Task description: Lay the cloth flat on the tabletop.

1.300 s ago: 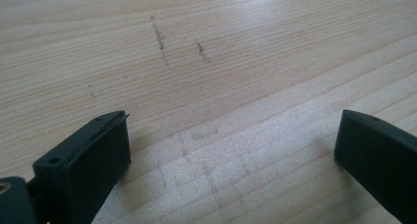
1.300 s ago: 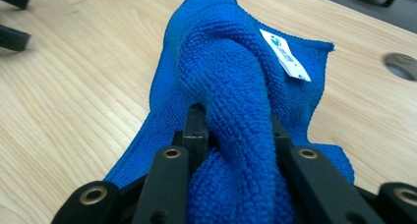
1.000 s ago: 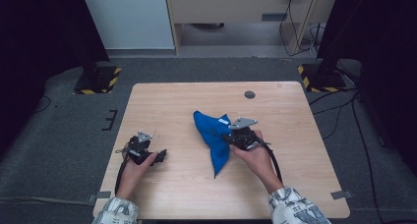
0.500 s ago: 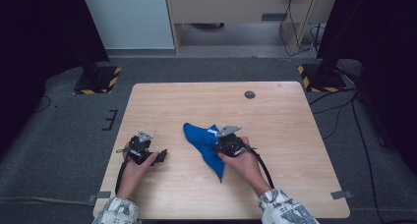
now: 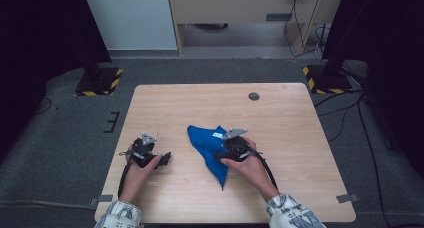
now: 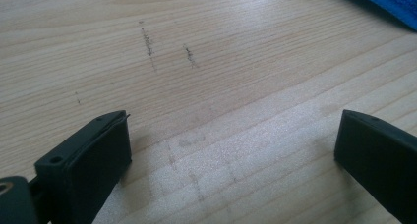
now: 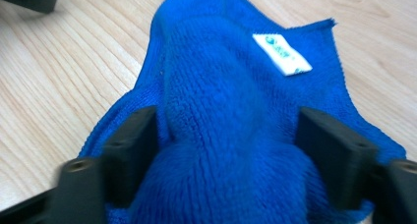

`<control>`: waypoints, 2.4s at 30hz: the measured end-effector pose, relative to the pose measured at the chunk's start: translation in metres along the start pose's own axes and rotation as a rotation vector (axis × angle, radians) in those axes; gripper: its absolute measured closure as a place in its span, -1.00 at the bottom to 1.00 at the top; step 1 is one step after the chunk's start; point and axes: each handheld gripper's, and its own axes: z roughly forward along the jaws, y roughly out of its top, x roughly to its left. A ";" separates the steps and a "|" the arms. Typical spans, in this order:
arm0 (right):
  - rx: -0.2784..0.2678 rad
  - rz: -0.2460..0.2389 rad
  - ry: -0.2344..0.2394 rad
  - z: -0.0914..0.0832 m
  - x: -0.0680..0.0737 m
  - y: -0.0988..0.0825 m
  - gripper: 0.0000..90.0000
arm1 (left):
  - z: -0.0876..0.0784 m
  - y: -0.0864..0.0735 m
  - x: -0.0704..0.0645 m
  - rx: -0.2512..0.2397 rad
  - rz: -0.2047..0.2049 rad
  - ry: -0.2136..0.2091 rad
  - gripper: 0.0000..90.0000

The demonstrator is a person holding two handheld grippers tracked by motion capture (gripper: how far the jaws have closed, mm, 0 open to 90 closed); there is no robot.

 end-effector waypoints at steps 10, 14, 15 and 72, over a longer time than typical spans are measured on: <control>-0.070 0.013 0.015 -0.026 -0.006 0.006 -0.80 | 0.000 0.000 0.000 0.001 -0.001 0.000 -1.00; -0.084 0.020 0.028 -0.028 -0.009 0.012 -0.78 | 0.000 0.000 0.000 0.000 -0.001 0.001 -1.00; -0.091 0.025 0.033 -0.029 -0.008 0.014 -0.76 | 0.000 0.000 0.000 0.001 -0.001 0.001 -1.00; 0.007 0.032 -0.087 0.019 -0.070 0.044 0.94 | 0.003 0.003 -0.005 0.000 0.008 -0.009 -1.00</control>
